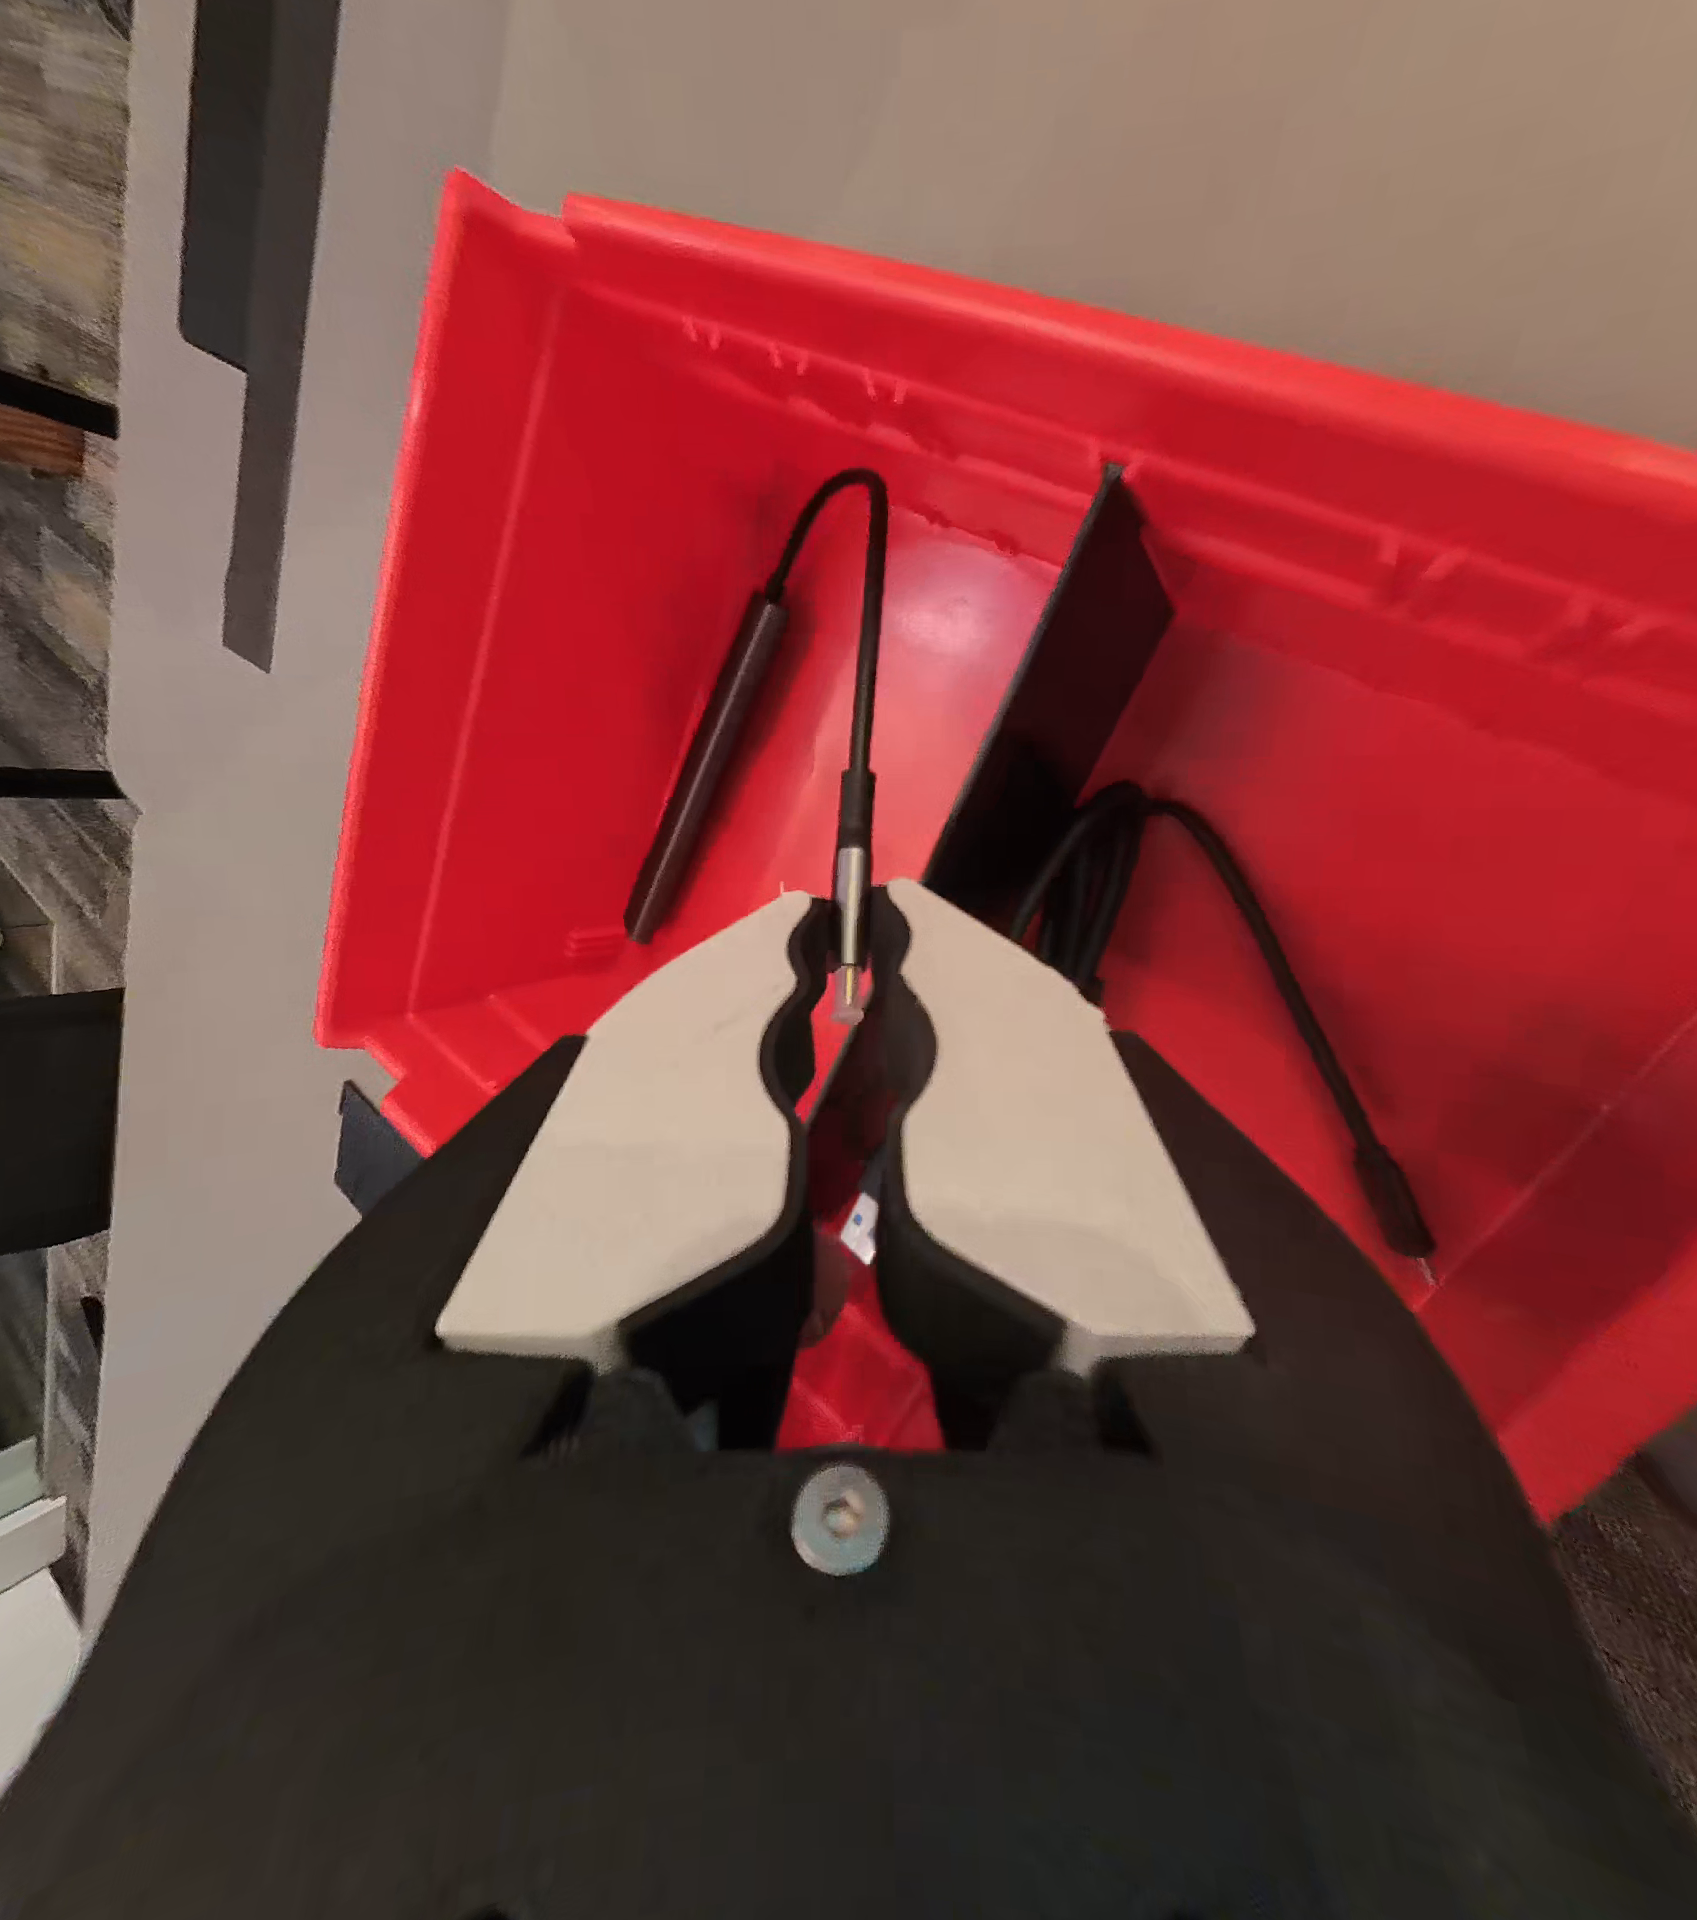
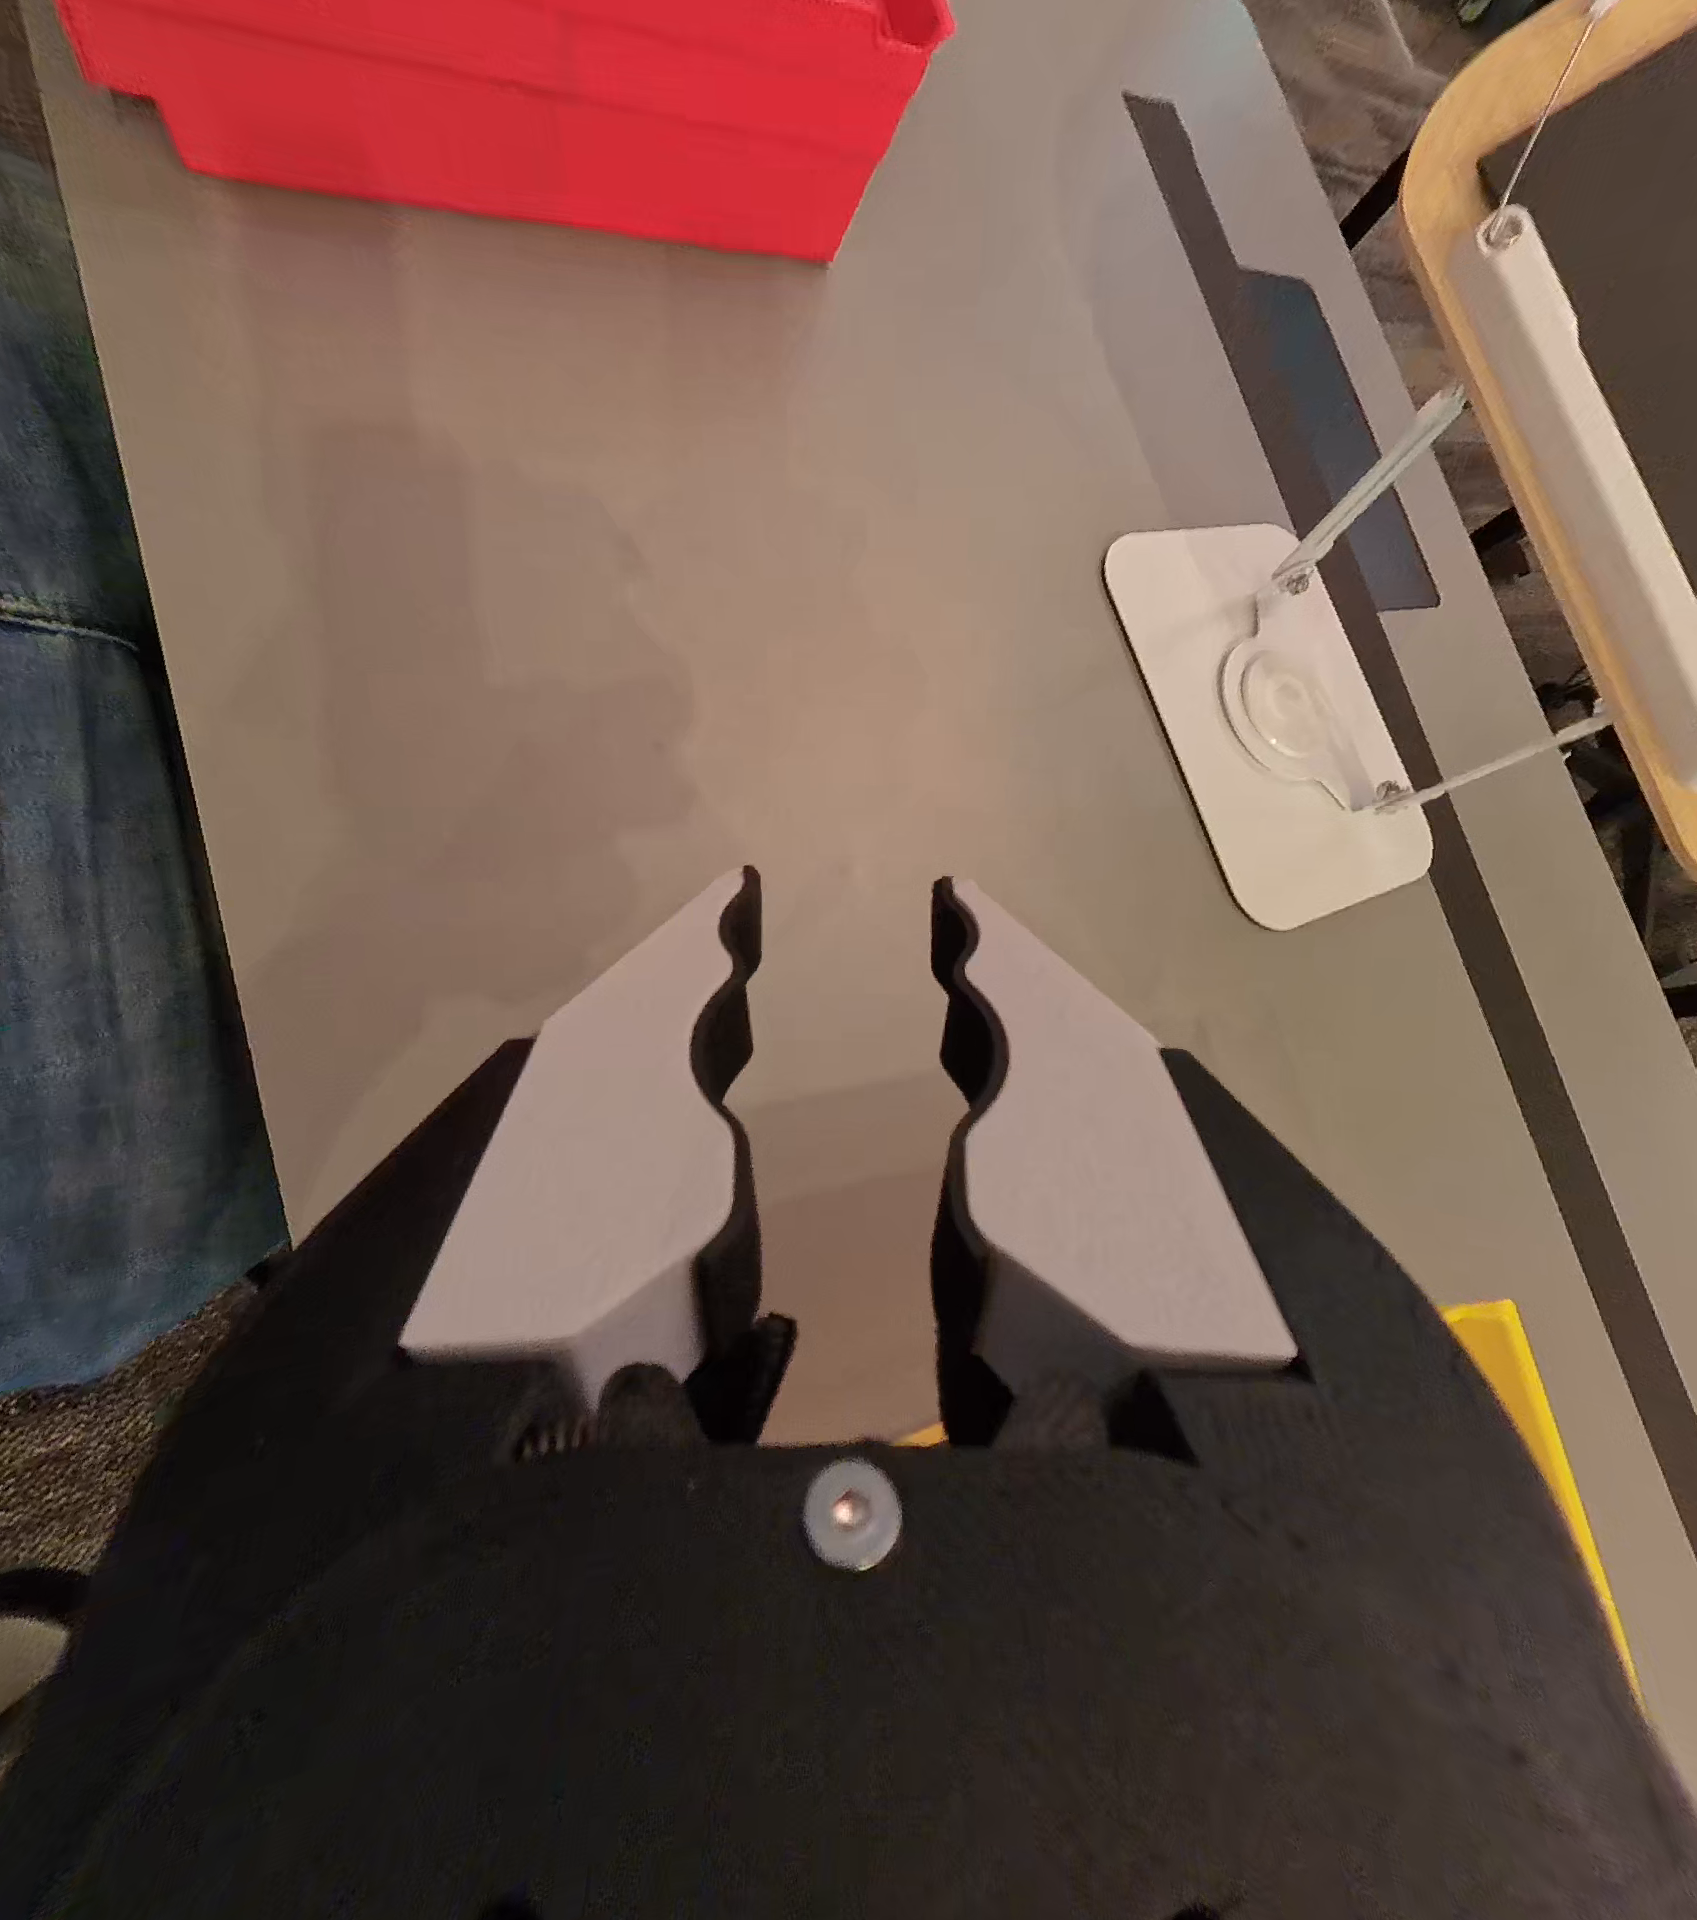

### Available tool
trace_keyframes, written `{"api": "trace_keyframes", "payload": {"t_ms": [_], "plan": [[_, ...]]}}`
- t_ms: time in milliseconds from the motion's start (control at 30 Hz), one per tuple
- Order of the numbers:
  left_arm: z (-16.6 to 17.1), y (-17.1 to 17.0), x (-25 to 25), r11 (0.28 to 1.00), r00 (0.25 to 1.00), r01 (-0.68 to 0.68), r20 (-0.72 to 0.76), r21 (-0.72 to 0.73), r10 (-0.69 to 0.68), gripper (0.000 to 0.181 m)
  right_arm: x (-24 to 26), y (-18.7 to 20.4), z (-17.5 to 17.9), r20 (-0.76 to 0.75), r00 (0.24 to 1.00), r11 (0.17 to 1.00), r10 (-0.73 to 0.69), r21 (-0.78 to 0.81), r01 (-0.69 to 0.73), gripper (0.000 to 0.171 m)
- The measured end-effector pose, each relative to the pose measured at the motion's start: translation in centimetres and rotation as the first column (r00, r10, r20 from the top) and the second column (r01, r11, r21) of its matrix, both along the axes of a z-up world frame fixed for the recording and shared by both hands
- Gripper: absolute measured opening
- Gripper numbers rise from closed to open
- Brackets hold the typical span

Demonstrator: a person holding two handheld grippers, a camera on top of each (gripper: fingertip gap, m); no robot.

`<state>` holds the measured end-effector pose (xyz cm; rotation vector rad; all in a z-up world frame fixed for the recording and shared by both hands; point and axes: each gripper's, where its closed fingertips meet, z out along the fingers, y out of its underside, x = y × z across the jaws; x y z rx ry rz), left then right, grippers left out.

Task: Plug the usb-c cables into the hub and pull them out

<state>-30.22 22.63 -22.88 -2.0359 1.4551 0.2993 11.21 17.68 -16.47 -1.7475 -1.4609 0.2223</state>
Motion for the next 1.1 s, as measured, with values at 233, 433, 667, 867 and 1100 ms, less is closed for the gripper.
{"api": "trace_keyframes", "payload": {"t_ms": [233, 433, 667, 867, 1100], "plan": [[5.4, 0.6, 0.7, 0.987, 0.994, -0.024, 0.108, 0.161, 0.007, 0.006, -2.9, -0.8, 0.5, -0.042, 0.996, 0.996, 0.078, 0.051, -0.075, 0.029], [12.3, 0.2, 2.8, 0.952, 0.953, -0.069, 0.302, 0.299, -0.026, 0.006, -5.8, -1.1, 1.2, -0.095, 0.988, 0.988, 0.12, 0.105, -0.11, 0.03], [18.7, -2.1, 7.7, 0.901, 0.893, -0.046, 0.422, 0.431, -0.156, 0.006, -8.7, -1.3, 1.8, -0.155, 0.976, 0.979, 0.151, 0.159, -0.126, 0.037], [22.2, -4.4, 12.6, 0.862, 0.844, -0.011, 0.467, 0.506, -0.263, 0.006, -12.0, -1.3, 3.1, -0.27, 0.951, 0.973, 0.153, 0.208, -0.098, 0.05], [21.5, -6.3, 19.6, 0.866, 0.779, 0.079, 0.512, 0.494, -0.363, 0.006, -13.6, 2.3, 2.6, -0.442, 0.895, 0.995, -0.057, 0.047, 0.087, 0.061]]}}
